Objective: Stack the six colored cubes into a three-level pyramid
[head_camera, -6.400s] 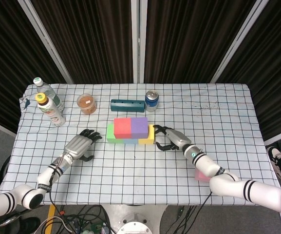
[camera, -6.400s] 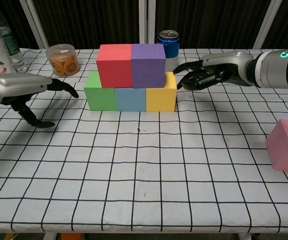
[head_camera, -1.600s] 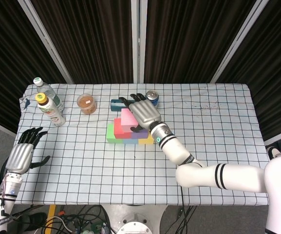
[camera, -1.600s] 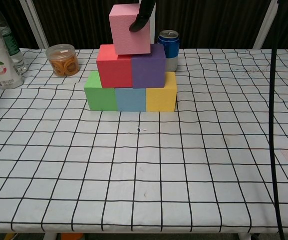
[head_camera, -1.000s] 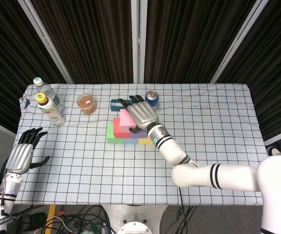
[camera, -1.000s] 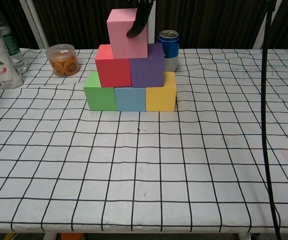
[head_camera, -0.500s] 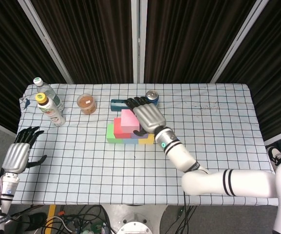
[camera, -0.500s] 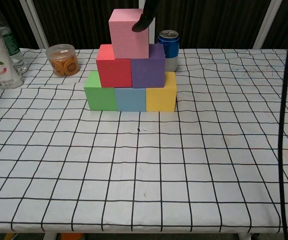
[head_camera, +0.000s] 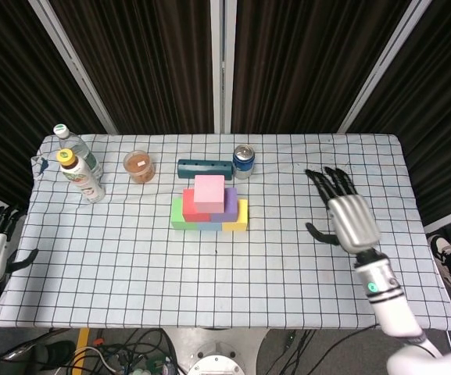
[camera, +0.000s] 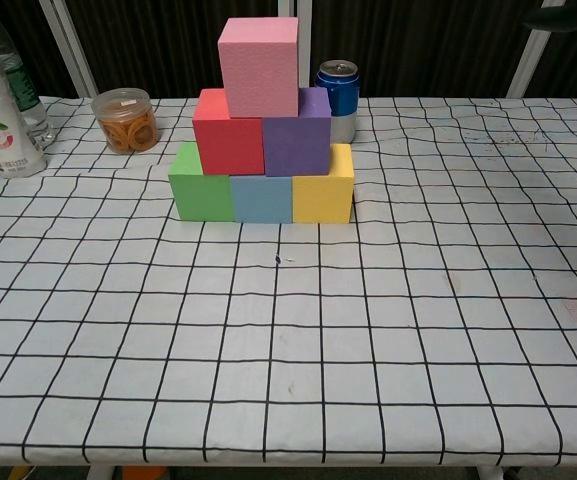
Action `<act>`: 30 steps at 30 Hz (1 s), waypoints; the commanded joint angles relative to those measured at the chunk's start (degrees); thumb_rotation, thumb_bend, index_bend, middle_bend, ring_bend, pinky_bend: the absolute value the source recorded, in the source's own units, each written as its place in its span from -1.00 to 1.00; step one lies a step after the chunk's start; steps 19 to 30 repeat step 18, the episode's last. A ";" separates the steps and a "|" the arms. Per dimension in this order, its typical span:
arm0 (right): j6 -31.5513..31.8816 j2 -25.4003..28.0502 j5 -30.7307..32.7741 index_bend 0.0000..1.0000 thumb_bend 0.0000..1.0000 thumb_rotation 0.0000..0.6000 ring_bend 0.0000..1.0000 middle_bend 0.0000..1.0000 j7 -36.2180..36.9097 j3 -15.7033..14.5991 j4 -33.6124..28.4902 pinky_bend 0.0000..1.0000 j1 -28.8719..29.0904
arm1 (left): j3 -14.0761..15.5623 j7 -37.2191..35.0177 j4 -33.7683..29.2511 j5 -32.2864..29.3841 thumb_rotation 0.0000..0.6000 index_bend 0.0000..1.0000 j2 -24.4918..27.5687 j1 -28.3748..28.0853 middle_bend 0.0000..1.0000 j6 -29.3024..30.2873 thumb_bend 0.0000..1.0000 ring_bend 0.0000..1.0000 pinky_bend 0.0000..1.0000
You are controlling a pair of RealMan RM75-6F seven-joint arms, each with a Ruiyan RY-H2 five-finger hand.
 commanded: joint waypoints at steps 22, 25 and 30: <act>15.55 -7.85 -20.32 -1.00 -0.55 1.00 -1.00 -0.97 22.03 -9.27 26.09 -1.00 -30.54 | 3.79 5.54 -3.80 5.11 1.00 -0.71 -2.89 7.31 -0.90 9.82 -0.59 -1.00 -0.94; 15.55 -7.85 -20.32 -1.00 -0.55 1.00 -1.00 -0.97 22.03 -9.27 26.09 -1.00 -30.54 | 3.79 5.54 -3.80 5.11 1.00 -0.71 -2.89 7.31 -0.90 9.82 -0.59 -1.00 -0.94; 15.55 -7.85 -20.32 -1.00 -0.55 1.00 -1.00 -0.97 22.03 -9.27 26.09 -1.00 -30.54 | 3.79 5.54 -3.80 5.11 1.00 -0.71 -2.89 7.31 -0.90 9.82 -0.59 -1.00 -0.94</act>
